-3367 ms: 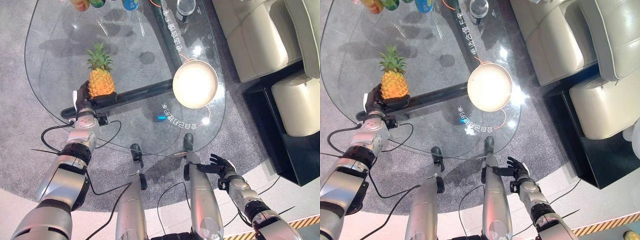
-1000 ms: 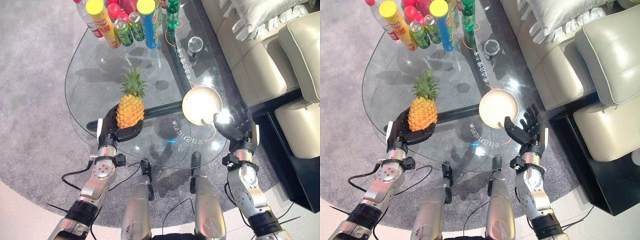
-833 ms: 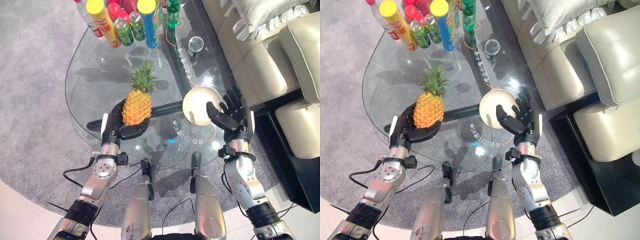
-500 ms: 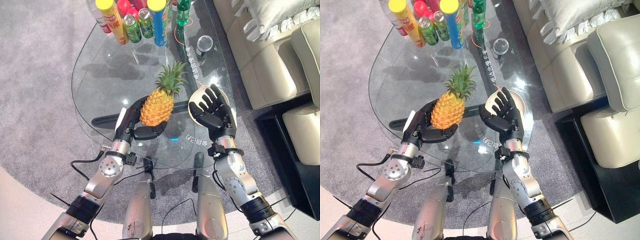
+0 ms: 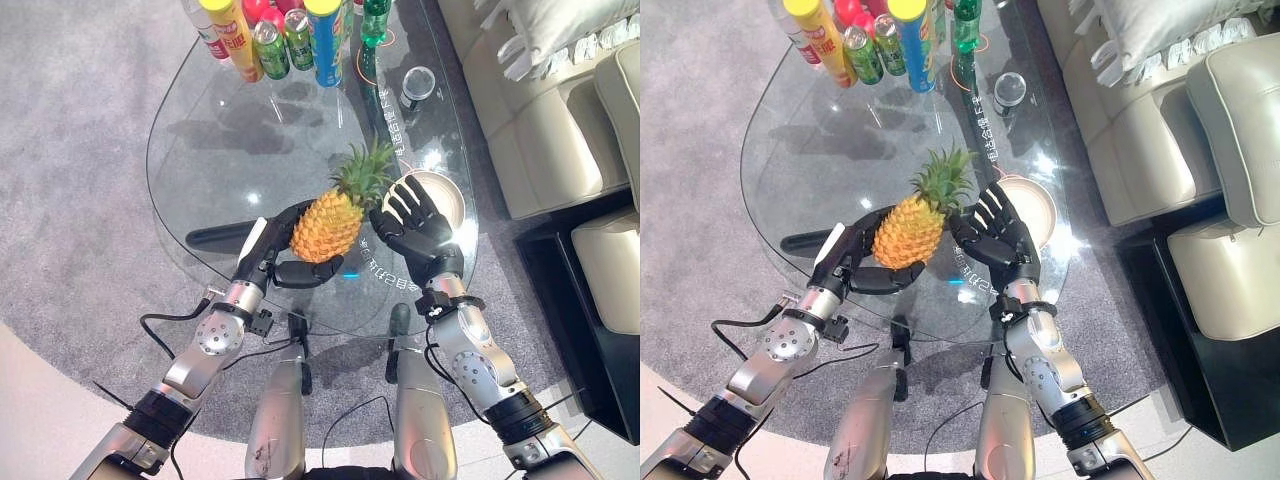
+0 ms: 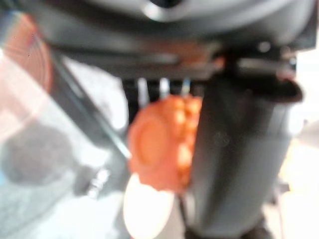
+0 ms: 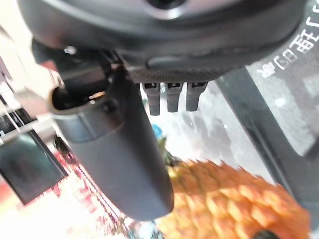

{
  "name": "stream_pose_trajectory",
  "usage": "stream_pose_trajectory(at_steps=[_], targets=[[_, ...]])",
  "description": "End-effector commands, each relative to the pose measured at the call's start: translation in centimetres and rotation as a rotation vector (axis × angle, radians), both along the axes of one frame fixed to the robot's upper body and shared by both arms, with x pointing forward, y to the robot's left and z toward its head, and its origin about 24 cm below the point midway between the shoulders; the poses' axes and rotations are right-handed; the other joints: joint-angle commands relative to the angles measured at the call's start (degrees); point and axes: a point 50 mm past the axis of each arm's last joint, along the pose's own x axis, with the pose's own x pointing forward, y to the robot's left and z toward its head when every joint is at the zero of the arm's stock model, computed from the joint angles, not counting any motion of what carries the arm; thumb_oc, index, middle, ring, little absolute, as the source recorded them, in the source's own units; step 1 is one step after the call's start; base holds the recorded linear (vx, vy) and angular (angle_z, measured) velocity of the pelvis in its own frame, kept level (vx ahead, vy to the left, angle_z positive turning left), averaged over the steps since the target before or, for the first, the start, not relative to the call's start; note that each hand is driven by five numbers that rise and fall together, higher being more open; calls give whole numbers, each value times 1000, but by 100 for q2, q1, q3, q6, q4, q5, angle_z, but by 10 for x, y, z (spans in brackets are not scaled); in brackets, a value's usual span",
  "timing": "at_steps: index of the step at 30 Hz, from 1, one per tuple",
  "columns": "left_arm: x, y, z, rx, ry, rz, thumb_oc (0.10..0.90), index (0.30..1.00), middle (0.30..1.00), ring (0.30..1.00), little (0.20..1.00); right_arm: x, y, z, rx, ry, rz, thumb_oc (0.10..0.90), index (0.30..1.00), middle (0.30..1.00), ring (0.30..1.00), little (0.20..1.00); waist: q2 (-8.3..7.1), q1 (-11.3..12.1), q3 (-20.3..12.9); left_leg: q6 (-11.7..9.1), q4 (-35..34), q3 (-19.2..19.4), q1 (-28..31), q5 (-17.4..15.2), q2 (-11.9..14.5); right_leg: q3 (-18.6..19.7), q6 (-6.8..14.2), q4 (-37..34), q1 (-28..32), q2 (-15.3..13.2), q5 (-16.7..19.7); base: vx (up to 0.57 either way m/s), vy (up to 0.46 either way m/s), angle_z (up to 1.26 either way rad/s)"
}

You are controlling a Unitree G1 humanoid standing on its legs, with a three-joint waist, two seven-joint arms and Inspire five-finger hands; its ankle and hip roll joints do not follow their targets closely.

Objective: Pick up the fruit to the plate

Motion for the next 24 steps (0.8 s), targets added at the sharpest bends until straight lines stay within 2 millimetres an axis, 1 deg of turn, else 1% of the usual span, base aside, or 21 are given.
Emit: stream_pose_trajectory(at_steps=[1, 7, 14, 20, 24], targets=[[-17, -23, 74, -71, -372, -210, 100, 300, 300, 300, 200, 2, 23, 49, 70, -215, 198, 800, 900, 900, 900, 900, -131, -66, -135, 264, 978, 295, -350, -714, -687, -499, -322, -386, 392, 575, -21, -1, 0, 6], [-18, -22, 73, -67, -368, -231, 100, 300, 300, 300, 200, 2, 28, 46, 141, -194, 316, 800, 900, 900, 900, 900, -116, -49, -135, 265, 969, 314, -372, -724, -697, -495, -290, -375, 347, 553, -13, 0, 1, 1], [-18, -25, 72, -53, -361, -248, 100, 300, 300, 300, 200, 3, 29, 45, 135, -193, 307, 800, 900, 900, 900, 900, -117, -43, -135, 277, 957, 317, -391, -720, -720, -491, -263, -391, 319, 536, 19, 0, 0, 0], [-18, -30, 69, -31, -345, -292, 100, 300, 300, 300, 200, 6, 28, 45, 180, -191, 292, 800, 900, 900, 900, 900, -106, -37, -135, 285, 967, 308, -430, -726, -745, -495, -244, -389, 276, 508, 39, 0, 0, 0], [-22, -37, 70, 28, -374, -342, 100, 300, 300, 300, 200, 7, 29, 45, 237, -182, 293, 800, 900, 900, 900, 900, -86, -40, -135, 289, 961, 311, -445, -730, -754, -486, -231, -391, 257, 496, 47, 0, 0, 0]])
